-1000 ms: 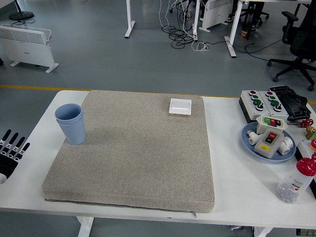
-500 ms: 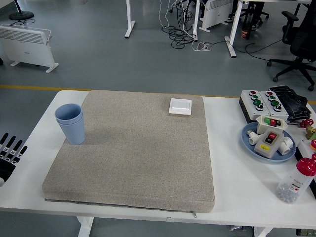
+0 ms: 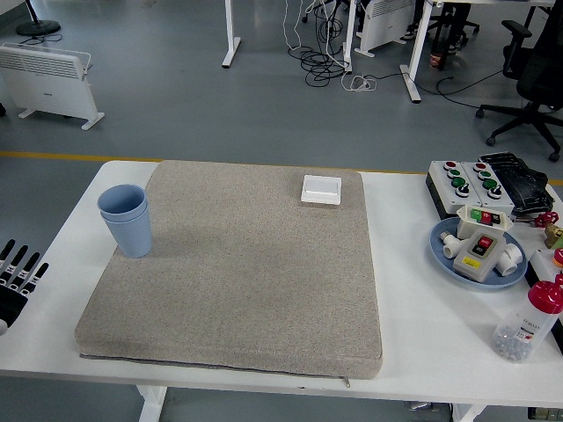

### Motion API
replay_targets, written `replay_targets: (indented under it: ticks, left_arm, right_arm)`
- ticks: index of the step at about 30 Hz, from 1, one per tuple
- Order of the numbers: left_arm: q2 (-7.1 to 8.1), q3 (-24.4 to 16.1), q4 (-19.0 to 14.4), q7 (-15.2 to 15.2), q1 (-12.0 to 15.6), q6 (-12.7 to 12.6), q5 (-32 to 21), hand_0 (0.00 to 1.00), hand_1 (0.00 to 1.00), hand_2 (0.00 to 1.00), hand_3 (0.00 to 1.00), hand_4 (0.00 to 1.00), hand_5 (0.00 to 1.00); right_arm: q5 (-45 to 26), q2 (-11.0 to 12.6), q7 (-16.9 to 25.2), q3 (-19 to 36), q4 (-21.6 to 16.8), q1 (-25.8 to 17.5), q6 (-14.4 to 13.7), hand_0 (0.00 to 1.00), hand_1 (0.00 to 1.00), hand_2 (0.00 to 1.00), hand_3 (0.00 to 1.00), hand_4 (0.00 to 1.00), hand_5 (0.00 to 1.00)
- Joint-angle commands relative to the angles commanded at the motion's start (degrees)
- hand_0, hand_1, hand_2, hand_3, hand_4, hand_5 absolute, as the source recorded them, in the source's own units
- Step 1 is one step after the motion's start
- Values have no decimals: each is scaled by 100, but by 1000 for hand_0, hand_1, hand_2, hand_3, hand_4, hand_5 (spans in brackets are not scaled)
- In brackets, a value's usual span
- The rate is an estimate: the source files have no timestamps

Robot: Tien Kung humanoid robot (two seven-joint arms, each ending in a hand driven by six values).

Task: Push cup pick cup insert cup

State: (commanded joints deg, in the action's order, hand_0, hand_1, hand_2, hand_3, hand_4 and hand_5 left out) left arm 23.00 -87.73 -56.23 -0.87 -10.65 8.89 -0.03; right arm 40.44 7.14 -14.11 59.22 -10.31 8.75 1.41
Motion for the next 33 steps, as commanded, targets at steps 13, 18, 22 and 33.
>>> replay_targets:
  ticks: [13, 18, 22, 33]
  left_arm:
    - [45, 43, -29, 30, -31, -15, 30, 852, 847, 889, 774, 514, 998]
    - [30, 28, -3, 60, -16, -18, 31, 852, 847, 889, 773, 514, 998]
    - [28, 27, -3, 64, -19, -13, 36, 852, 846, 888, 772, 514, 998]
    - [16, 32, -11, 55, -46, -17, 89, 850, 846, 887, 769, 513, 998]
  right_arm:
    - [-1, -1, 27, -5, 0, 23, 7, 778, 719, 724, 625, 299, 569]
    - [5, -6, 28, 5, 0, 21, 4, 778, 719, 724, 625, 299, 569]
    - [0, -5, 30, 3, 0, 26, 5, 778, 721, 724, 625, 300, 570]
    - [-38, 4, 34, -8, 0, 55, 3, 778, 719, 724, 625, 299, 568]
